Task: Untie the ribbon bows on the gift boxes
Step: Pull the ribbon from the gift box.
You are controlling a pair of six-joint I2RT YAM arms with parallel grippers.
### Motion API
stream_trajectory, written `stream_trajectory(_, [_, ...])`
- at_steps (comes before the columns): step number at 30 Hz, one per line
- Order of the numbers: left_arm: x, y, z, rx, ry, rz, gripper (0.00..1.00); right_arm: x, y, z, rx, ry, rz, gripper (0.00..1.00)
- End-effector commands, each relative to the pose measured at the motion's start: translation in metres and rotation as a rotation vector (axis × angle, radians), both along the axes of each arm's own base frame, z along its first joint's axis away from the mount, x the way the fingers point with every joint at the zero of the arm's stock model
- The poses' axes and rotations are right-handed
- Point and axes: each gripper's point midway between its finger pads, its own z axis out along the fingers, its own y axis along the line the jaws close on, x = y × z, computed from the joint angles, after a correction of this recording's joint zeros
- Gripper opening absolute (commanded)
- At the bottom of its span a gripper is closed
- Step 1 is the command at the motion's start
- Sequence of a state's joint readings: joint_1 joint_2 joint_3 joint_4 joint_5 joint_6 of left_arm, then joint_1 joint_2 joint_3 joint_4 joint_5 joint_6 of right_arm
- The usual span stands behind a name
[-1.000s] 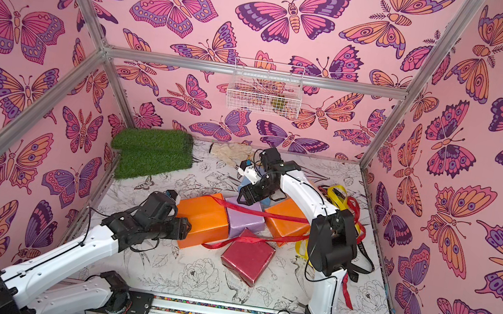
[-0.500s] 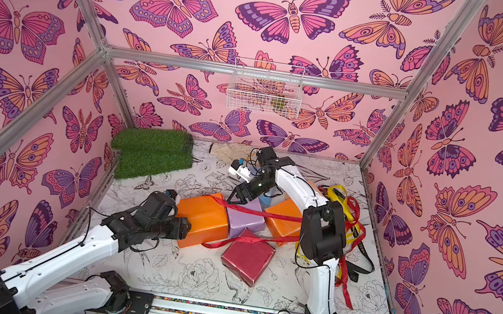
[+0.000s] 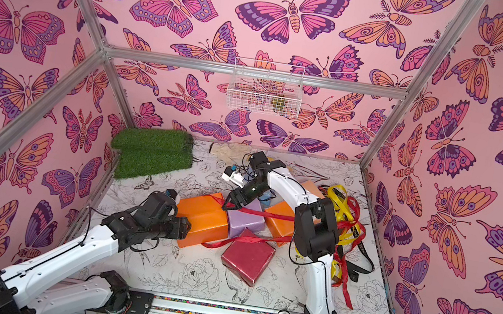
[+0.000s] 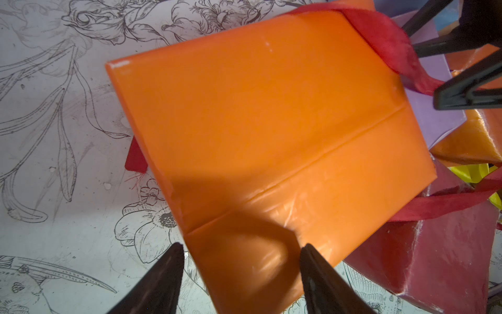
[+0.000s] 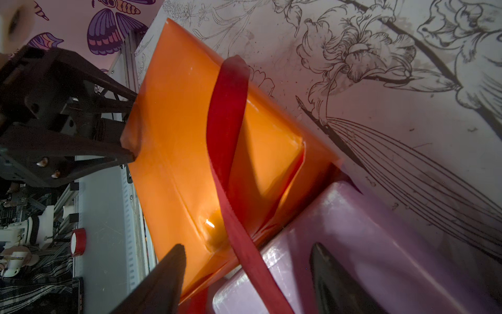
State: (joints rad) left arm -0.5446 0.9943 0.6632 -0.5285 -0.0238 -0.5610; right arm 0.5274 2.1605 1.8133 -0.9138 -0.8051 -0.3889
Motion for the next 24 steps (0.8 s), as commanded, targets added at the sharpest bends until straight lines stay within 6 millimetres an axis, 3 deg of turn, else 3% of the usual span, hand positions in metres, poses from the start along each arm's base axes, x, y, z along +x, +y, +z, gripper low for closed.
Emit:
stream_trajectory(1, [-0.007,0.012,-0.009,0.067,0.03,0.008,0.69,0.0,0.009,0.005,0.029,0.008,0.008,0.68])
stream_trajectory(9, [-0.007,0.012,-0.01,0.071,0.03,0.008,0.69,-0.022,0.004,0.01,0.058,0.054,0.015,0.47])
stream_trajectory(15, [-0.007,0.011,-0.01,0.07,0.035,0.005,0.69,-0.032,-0.004,0.012,0.034,0.061,-0.012,0.16])
stream_trajectory(18, [-0.007,0.011,-0.011,0.071,0.037,0.004,0.69,-0.032,-0.01,0.016,0.005,0.038,-0.022,0.14])
stream_trajectory(24, [-0.007,0.011,-0.011,0.069,0.037,0.004,0.69,-0.035,-0.023,0.045,0.018,-0.015,-0.05,0.15])
